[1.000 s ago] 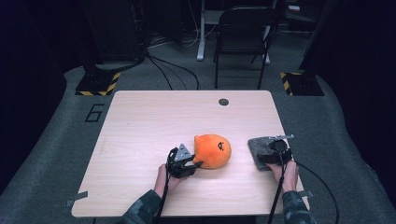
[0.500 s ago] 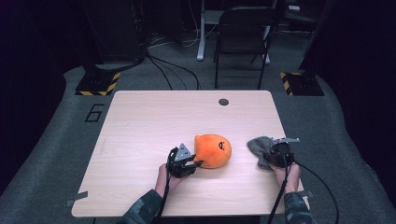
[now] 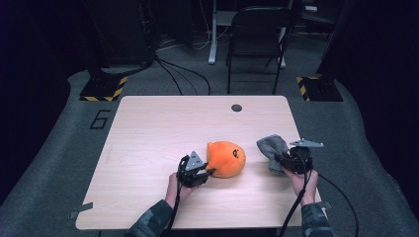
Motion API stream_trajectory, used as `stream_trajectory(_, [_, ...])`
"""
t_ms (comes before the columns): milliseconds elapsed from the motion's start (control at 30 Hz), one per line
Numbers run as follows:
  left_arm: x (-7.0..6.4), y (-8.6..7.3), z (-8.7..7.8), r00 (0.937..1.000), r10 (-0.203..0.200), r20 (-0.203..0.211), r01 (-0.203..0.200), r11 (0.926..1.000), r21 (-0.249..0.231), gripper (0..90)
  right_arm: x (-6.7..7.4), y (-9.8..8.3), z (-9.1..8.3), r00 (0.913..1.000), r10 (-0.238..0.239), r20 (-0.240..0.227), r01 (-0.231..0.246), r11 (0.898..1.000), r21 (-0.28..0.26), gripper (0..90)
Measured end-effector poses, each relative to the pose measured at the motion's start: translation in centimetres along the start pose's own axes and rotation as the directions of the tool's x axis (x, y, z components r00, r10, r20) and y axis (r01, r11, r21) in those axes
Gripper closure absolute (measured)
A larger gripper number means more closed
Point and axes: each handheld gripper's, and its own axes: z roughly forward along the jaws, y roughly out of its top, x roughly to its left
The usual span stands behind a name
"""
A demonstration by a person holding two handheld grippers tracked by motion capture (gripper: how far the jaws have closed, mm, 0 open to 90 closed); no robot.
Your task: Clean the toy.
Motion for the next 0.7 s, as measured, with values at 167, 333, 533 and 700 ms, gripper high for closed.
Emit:
stream_trajectory(167, [-0.1,0.0,0.0,0.9999,0.009,-0.010,-0.009,0.9999,-0.011,68.9,3.6,1.7,-0.6,0.9955,-0.079,-0.053,0.077,0.997,-0.026,72.0])
stream_trajectory(333, [-0.1,0.1,0.0,0.9998,0.019,-0.011,-0.019,0.9998,-0.012,68.9,8.5,3.2,-0.9,0.9793,-0.176,-0.100,0.172,0.984,-0.047,71.6])
stream_trajectory(533, [-0.3,0.1,0.0,0.9997,0.021,-0.010,-0.021,0.9993,-0.031,69.7,12.4,4.1,0.0,0.9586,-0.252,-0.132,0.248,0.968,-0.048,71.4])
stream_trajectory(700, [-0.6,0.2,0.0,0.9988,0.043,-0.021,-0.044,0.9984,-0.035,70.6,14.5,4.4,1.4,0.9441,-0.292,-0.153,0.290,0.956,-0.037,71.0])
